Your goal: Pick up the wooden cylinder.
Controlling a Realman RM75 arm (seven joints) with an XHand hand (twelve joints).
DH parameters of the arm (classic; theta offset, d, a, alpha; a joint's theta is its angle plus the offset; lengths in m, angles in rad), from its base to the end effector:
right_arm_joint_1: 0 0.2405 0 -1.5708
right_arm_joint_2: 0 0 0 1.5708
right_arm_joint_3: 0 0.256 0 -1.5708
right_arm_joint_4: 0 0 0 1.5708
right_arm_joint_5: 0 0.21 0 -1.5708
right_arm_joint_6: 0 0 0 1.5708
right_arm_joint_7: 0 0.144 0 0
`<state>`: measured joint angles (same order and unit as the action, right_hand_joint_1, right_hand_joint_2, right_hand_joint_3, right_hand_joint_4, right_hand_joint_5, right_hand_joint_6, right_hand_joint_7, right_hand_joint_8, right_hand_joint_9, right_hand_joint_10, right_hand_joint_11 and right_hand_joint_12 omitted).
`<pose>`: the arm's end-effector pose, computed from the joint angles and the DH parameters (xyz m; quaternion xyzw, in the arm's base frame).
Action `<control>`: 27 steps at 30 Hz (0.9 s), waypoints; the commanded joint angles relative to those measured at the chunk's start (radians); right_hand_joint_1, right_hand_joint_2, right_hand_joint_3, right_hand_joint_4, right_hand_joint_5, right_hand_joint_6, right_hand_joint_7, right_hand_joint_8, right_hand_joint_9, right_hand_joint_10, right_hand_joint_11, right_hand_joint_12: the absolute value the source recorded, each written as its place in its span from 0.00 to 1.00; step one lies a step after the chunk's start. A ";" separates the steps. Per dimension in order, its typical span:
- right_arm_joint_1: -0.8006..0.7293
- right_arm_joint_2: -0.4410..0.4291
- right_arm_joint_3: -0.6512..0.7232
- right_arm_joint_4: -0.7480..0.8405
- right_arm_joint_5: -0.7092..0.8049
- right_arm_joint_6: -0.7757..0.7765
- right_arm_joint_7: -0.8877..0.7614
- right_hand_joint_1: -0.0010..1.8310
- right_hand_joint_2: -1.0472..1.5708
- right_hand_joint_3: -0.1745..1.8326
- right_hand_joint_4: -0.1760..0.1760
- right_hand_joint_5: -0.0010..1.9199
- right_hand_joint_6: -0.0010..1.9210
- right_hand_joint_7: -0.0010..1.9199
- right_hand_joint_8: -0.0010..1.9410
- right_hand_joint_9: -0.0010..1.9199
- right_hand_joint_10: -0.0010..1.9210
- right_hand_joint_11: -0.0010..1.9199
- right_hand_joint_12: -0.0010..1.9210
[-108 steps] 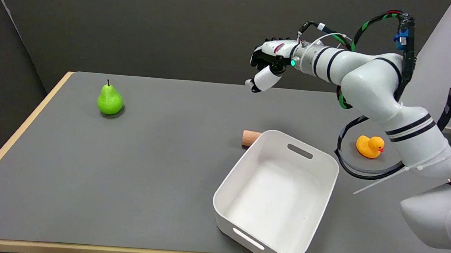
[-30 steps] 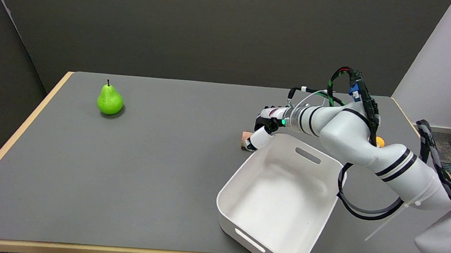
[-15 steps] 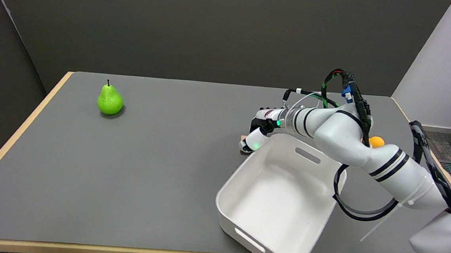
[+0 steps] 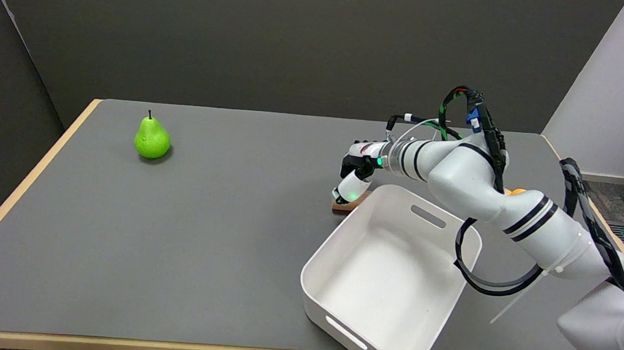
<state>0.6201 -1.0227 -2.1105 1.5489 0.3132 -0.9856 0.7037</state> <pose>-0.2055 -0.4259 0.2837 0.6543 -0.2712 -0.1573 0.6882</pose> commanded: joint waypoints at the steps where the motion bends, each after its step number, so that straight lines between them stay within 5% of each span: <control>1: 0.035 -0.013 -0.021 0.005 0.018 -0.045 -0.001 0.39 0.66 0.51 0.00 0.16 0.38 0.23 0.34 0.15 0.50 0.04 0.65; 16: 0.110 -0.028 -0.040 0.041 0.036 -0.292 -0.072 0.39 0.66 0.51 0.00 0.16 0.37 0.23 0.34 0.15 0.51 0.05 0.66; 27: 0.172 -0.053 -0.078 0.002 0.037 -0.332 -0.096 0.39 0.66 0.51 0.00 0.15 0.37 0.22 0.35 0.15 0.51 0.05 0.66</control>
<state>0.7125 -1.0478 -2.1488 1.5733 0.3425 -1.2082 0.6486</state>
